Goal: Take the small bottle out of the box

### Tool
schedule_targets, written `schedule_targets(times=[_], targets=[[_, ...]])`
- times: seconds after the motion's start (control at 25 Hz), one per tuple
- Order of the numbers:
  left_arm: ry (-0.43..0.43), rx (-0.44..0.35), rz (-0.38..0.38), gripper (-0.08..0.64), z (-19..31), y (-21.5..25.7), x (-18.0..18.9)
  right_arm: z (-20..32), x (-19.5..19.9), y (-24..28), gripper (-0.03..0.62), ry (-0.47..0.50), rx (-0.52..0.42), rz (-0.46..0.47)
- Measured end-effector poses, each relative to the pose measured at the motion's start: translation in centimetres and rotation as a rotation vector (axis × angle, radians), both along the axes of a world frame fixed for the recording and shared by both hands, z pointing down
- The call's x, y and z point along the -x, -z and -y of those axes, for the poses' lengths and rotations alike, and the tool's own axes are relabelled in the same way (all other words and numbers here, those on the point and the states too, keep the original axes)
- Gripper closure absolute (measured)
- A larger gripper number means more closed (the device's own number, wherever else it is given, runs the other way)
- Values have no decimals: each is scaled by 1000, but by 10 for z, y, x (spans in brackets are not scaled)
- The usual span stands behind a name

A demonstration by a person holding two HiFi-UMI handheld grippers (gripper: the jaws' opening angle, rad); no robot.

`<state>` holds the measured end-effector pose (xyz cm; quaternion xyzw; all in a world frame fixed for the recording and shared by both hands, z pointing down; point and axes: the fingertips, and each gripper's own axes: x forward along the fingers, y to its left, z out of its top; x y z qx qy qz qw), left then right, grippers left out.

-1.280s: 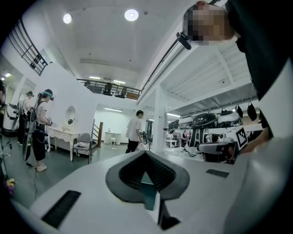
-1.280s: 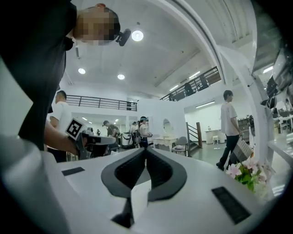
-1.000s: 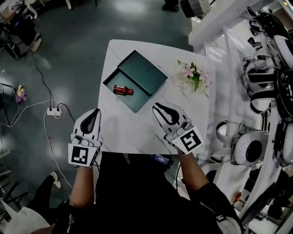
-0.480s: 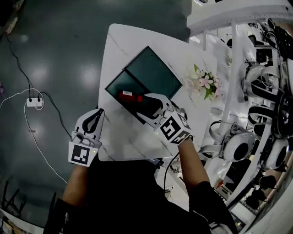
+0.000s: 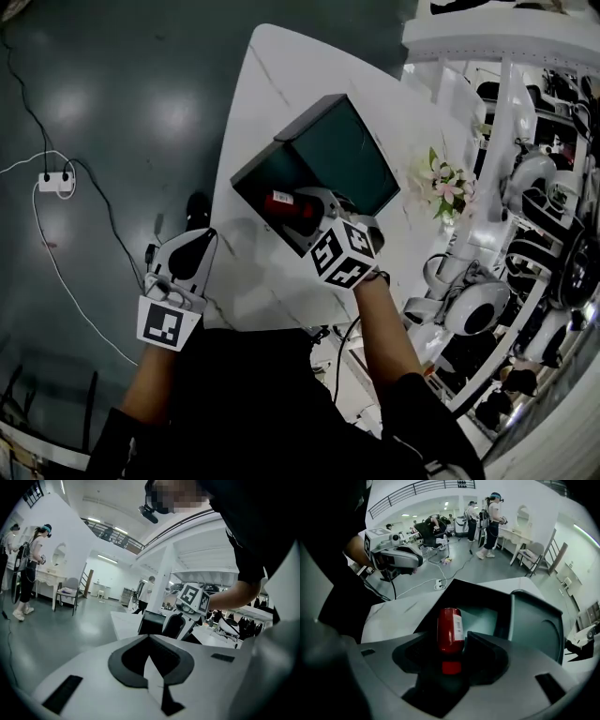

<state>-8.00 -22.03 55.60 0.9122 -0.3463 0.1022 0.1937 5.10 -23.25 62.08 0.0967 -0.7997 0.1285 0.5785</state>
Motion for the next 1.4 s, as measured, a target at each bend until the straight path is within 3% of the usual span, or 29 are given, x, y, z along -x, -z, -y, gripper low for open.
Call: schedule_targets(times=[0.12, 0.32, 0.44, 0.52, 0.64, 0.88, 1.0, 1.12, 1.28, 1.4], targets=[[77, 108, -73, 545, -3, -9, 3, -2, 1, -11, 355, 66, -17, -85], [-44, -35, 2, 545, 0, -8, 3, -11, 8, -24, 345, 138, -18, -185], [-35, -29, -8, 545, 1, -8, 6, -9, 4, -30, 345, 111, -5, -245], [0, 19, -36, 545, -1, -10, 10, -8, 3, -32, 345, 106, 5, -270], [57, 108, -81, 545, -5, -14, 15, -5, 5, -33, 347, 105, -7, -263], [34, 24, -84, 545, -6, 10, 14, 5, 2, -12, 354, -24, -70, -147], [53, -14, -83, 545, -7, 28, 18, 14, 0, 20, 355, -123, -144, -49], [55, -77, -69, 545, -10, 53, 14, 19, 0, 67, 355, -255, -215, 131], [70, -178, -48, 545, -20, 101, 7, 10, -9, 151, 354, -464, -313, 499], [82, -251, -18, 545, -41, 144, 0, -16, -28, 220, 354, -553, -427, 751]])
